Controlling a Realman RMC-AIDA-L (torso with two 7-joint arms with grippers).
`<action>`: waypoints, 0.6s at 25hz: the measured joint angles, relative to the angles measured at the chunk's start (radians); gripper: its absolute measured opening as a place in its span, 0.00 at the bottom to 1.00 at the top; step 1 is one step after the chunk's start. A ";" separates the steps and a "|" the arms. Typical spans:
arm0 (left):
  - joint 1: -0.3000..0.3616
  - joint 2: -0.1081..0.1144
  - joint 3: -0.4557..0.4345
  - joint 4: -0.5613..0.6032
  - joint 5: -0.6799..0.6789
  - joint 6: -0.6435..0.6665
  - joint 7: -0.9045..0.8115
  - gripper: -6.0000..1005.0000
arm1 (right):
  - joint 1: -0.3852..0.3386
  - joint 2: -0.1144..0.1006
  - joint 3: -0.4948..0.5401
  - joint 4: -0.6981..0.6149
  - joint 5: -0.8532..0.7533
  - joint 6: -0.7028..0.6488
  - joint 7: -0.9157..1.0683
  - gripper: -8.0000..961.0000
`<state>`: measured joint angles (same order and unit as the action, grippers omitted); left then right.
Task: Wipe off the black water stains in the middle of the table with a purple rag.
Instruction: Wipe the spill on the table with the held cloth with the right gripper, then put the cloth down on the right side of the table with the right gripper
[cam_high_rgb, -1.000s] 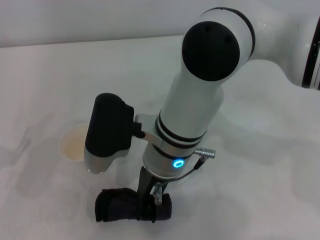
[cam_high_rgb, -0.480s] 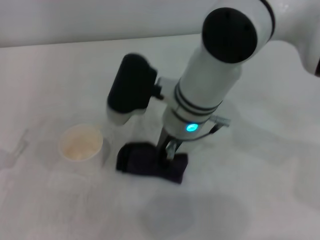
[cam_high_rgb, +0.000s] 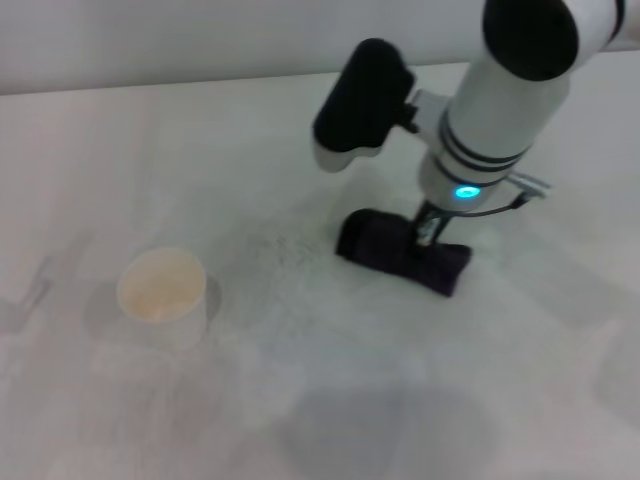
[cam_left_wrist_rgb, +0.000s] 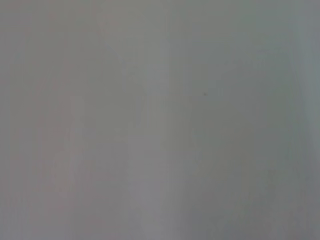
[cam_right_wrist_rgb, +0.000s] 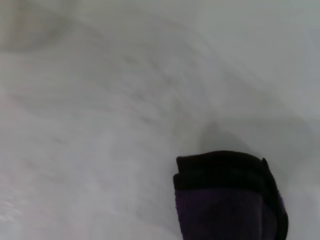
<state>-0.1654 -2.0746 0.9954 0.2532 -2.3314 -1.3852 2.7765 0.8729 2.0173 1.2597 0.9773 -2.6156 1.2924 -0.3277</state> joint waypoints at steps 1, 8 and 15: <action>-0.002 0.000 0.000 0.001 0.000 0.003 0.000 0.87 | -0.006 -0.001 0.012 -0.001 -0.015 0.006 0.001 0.16; -0.017 0.002 0.000 0.005 0.000 0.024 0.000 0.87 | -0.080 -0.004 0.151 0.009 -0.163 0.060 0.002 0.17; -0.026 0.002 0.000 0.007 0.000 0.035 0.000 0.87 | -0.118 -0.005 0.191 0.021 -0.181 0.050 -0.016 0.18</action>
<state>-0.1914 -2.0723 0.9955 0.2604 -2.3317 -1.3497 2.7765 0.7551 2.0126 1.4509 0.9987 -2.7968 1.3422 -0.3434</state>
